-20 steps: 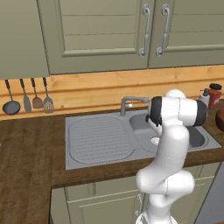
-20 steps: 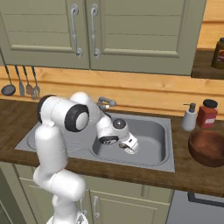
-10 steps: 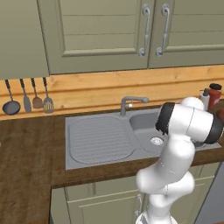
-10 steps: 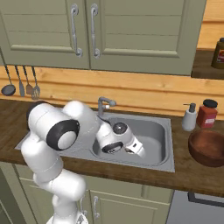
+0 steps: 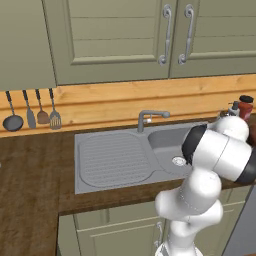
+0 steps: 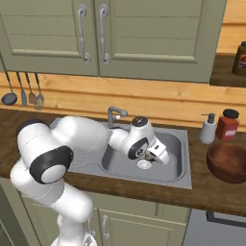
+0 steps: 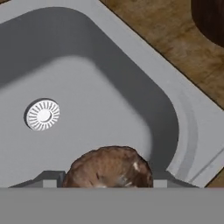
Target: Pick the mushroom from the sink and place it in the bowl. Then pick the bowl and place it in the microwave. Then close the microwave door and press the start button.
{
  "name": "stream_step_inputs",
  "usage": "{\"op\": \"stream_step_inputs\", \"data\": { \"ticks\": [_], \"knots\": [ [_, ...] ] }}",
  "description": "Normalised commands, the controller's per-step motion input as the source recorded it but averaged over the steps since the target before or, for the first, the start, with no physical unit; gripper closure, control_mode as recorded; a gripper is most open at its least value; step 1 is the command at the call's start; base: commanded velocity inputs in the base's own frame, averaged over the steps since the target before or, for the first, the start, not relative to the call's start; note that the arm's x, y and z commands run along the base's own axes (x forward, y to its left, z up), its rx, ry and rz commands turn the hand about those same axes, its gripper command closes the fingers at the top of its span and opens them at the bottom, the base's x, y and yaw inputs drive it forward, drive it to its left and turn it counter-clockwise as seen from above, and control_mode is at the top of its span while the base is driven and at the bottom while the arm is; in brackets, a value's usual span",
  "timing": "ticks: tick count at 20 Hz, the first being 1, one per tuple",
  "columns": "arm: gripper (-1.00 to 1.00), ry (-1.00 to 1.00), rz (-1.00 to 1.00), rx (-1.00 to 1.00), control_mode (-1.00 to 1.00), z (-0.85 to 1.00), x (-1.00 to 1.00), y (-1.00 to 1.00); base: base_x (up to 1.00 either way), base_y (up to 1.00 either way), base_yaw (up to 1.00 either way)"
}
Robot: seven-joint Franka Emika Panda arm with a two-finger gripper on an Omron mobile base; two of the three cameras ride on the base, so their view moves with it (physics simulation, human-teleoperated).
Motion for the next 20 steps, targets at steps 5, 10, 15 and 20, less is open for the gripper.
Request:
{"op": "stream_step_inputs", "data": {
  "ticks": [5,10,15,20],
  "knots": [
    [1.00,0.22,-0.01,0.10,-1.00,1.00,-0.11,-0.51,0.00,0.00,0.00],
    [1.00,0.06,-0.11,0.02,-1.00,0.76,-0.22,-0.62,0.00,0.00,0.00],
    [1.00,-0.28,-0.13,-0.03,-1.00,0.14,-0.29,-0.58,0.00,0.00,0.00],
    [1.00,-0.36,-0.08,-0.16,-1.00,-0.07,-0.25,-0.37,0.00,0.00,0.00]
  ]
}}
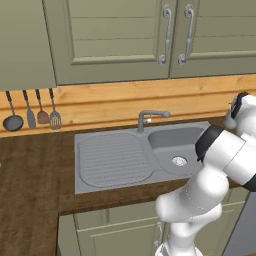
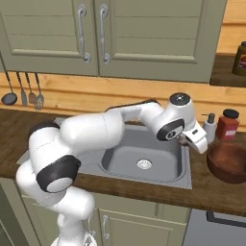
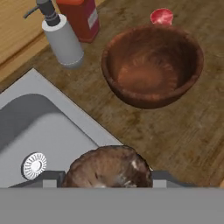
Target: Pick the mushroom from the sink and place it in the bowl. Then pick the bowl and place it in the microwave. Then close the microwave door and press the start button.
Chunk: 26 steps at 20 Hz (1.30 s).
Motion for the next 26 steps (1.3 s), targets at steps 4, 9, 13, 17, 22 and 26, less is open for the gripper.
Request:
{"op": "stream_step_inputs", "data": {
  "ticks": [4,9,13,17,22,26],
  "knots": [
    [1.00,-0.10,-0.09,-0.09,-1.00,0.00,-0.02,-0.40,0.00,0.00,0.00],
    [1.00,0.00,-0.10,0.00,-1.00,-0.10,0.00,-0.58,0.00,0.00,0.00],
    [1.00,0.00,-0.06,0.00,-1.00,-0.02,0.00,-0.64,0.00,0.00,0.00],
    [1.00,0.00,-0.04,0.02,-1.00,-0.09,0.03,-0.61,0.00,0.00,0.00],
    [1.00,0.05,0.00,0.05,-1.00,-0.15,0.14,-0.51,0.00,0.00,0.00],
    [1.00,0.08,0.00,0.07,-1.00,-0.19,0.12,-0.43,0.00,0.00,0.00]
  ]
}}
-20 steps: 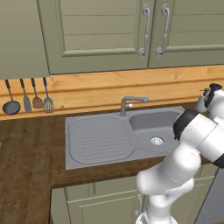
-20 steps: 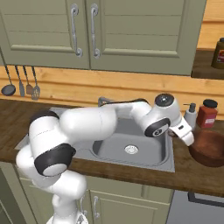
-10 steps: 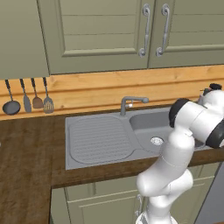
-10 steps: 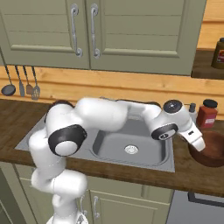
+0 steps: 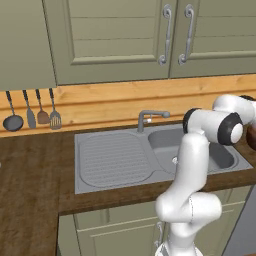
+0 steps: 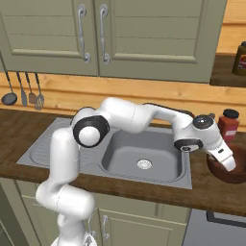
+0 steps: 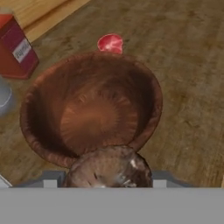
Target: Pick the mushroom from the sink and place it in the bowl. Then pick the bowl and place it in the microwave. Then close the microwave door and press the start button.
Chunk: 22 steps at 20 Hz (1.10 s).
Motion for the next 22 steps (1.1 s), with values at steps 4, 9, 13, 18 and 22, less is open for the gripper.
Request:
{"op": "stream_step_inputs", "data": {
  "ticks": [4,9,13,18,22],
  "knots": [
    [1.00,0.08,0.00,0.06,-1.00,-0.21,0.10,-0.10,0.00,0.00,0.00],
    [1.00,0.10,0.00,0.02,-1.00,-0.47,0.28,0.04,0.00,0.00,0.00],
    [1.00,0.06,0.00,0.00,-1.00,-0.52,0.40,0.34,0.00,0.00,0.00],
    [1.00,0.00,0.00,0.00,-1.00,-0.12,0.18,0.03,0.00,0.00,0.00],
    [1.00,0.00,0.00,0.03,-1.00,0.06,-0.10,-0.22,0.00,0.00,0.00]
  ]
}}
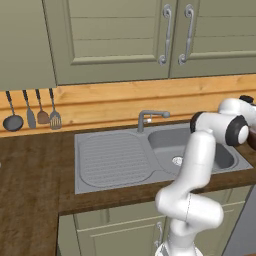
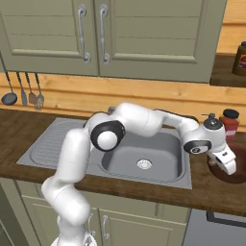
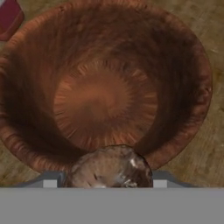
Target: Pick the mushroom from the sink and place it in the bowl. Then pick the bowl and place it in the microwave. Then close the microwave door and press the start button.
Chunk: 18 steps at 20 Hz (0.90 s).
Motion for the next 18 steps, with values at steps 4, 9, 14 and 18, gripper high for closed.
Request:
{"op": "stream_step_inputs", "data": {
  "ticks": [4,9,14,18],
  "knots": [
    [1.00,0.00,0.00,0.05,-1.00,0.11,-0.03,-0.28,0.00,0.00,0.00],
    [1.00,0.00,0.00,0.03,-1.00,0.14,0.08,-0.35,0.00,0.00,0.00],
    [1.00,0.01,0.00,0.06,-1.00,0.08,0.32,-0.40,0.00,0.00,0.00],
    [1.00,0.03,0.00,0.07,-1.00,-0.05,0.47,-0.28,0.00,0.00,0.00]
  ]
}}
